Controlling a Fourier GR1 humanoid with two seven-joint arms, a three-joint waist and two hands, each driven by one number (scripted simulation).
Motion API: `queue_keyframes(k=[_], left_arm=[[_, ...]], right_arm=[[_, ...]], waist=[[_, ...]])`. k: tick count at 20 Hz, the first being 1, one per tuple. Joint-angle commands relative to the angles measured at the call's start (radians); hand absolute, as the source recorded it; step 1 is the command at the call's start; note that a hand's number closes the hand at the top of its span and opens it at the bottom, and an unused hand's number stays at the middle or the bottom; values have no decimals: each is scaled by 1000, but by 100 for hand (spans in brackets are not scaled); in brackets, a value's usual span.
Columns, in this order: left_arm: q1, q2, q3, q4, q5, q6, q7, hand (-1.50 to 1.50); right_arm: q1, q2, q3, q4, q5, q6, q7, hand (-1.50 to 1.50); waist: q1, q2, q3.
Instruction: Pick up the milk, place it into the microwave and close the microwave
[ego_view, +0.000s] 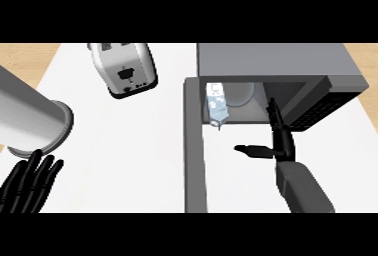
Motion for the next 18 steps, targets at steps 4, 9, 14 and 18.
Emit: queue_keyframes(k=[4,9,14,18], left_arm=[[-9,45,-84,36,49,-112,20,-150],[-84,51,-137,28,-62,-105,44,150],[-158,18,-163,217,-85,-115,-33,150],[-280,-1,-216,255,-136,-91,52,150]], right_arm=[[218,41,39,-133,-46,175,-67,-150],[399,26,74,-341,-81,249,-42,-150],[576,-33,91,-514,-118,350,-55,-150],[713,5,133,-665,-122,336,-21,-150]], waist=[[-10,5,3],[-6,6,3],[-6,8,3],[-4,9,3]])
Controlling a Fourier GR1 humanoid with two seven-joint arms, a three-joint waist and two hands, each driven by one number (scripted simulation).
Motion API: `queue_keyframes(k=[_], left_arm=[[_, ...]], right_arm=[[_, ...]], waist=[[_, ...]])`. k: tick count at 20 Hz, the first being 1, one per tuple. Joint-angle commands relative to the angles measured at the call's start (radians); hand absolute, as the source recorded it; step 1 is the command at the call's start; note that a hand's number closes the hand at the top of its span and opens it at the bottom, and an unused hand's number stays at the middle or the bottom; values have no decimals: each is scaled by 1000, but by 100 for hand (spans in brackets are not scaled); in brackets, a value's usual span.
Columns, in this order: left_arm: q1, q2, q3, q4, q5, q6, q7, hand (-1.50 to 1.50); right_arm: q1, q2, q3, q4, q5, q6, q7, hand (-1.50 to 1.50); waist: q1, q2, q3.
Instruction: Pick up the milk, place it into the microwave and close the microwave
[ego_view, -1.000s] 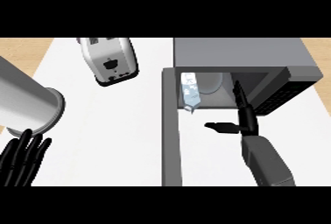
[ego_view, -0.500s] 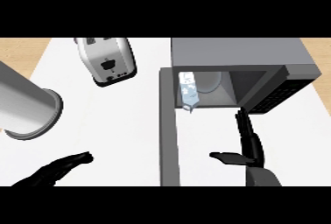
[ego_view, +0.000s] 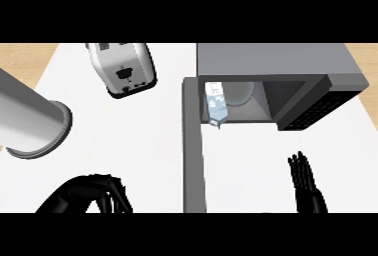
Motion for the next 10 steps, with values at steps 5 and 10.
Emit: queue_keyframes(k=[5,10], left_arm=[[-238,-44,-118,243,-111,-18,10,150],[-287,-49,-193,359,-120,-77,53,150]], right_arm=[[195,6,47,-201,-3,21,1,-150],[279,-48,28,-290,-45,87,6,-150]], waist=[[-11,4,0],[-10,4,0]])
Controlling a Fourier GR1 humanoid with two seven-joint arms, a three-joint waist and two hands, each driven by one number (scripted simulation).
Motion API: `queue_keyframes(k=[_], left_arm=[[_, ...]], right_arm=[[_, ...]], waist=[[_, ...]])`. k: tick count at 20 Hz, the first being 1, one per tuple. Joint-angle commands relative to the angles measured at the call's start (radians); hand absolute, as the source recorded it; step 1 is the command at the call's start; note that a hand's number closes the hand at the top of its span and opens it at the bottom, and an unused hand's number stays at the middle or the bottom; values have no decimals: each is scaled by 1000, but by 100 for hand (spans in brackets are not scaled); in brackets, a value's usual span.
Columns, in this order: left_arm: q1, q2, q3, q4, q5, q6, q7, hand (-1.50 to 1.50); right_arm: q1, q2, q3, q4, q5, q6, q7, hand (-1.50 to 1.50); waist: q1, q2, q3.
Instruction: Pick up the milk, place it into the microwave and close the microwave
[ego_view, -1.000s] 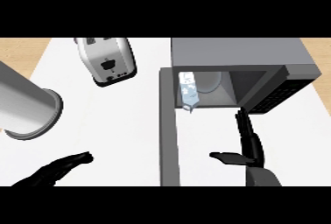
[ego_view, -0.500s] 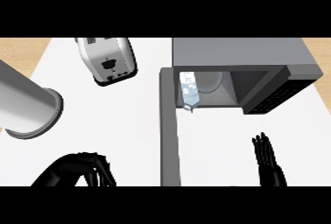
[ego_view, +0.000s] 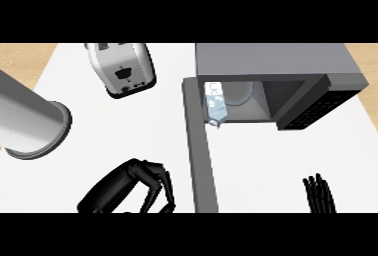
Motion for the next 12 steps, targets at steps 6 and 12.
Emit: queue_keyframes(k=[6,12], left_arm=[[-132,-30,-248,175,-148,107,-31,150],[-359,-31,-434,460,-73,362,-49,150]], right_arm=[[150,-76,-32,-192,-83,102,33,-150],[149,-79,2,-316,-106,115,69,-150]], waist=[[5,-1,0],[-20,4,-1]])
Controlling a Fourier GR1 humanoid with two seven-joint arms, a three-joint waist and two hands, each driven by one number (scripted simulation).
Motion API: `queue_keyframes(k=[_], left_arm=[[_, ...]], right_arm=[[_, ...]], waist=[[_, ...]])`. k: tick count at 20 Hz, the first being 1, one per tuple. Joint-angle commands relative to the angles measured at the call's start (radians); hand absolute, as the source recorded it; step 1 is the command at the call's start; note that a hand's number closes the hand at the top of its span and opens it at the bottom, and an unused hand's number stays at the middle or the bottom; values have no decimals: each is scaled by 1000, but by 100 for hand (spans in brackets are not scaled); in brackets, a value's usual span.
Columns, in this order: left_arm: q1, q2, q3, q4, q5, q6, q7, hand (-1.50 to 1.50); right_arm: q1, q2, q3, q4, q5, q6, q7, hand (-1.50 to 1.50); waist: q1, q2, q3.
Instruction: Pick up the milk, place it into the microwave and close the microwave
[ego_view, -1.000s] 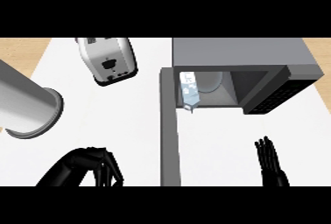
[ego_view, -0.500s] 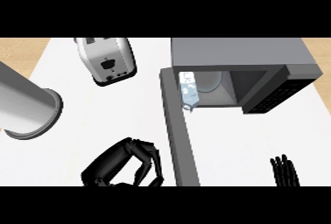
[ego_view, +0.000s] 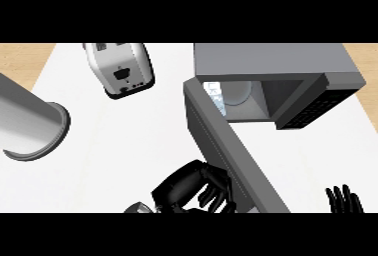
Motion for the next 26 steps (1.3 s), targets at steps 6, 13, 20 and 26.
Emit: queue_keyframes(k=[6,13,20,26], left_arm=[[-263,-1,-300,291,220,302,40,150],[-352,-1,-331,399,398,506,-53,150],[-470,0,-255,411,543,626,-158,-150],[-556,0,-189,512,633,715,-213,150]], right_arm=[[43,-22,63,-192,-47,84,-8,-150],[76,-79,74,-322,-128,126,66,-150],[101,-112,96,-422,-154,126,118,-150],[108,-141,122,-484,-190,153,157,-150]], waist=[[-57,8,0],[-108,20,-3],[-169,31,-5],[-204,47,-5]])
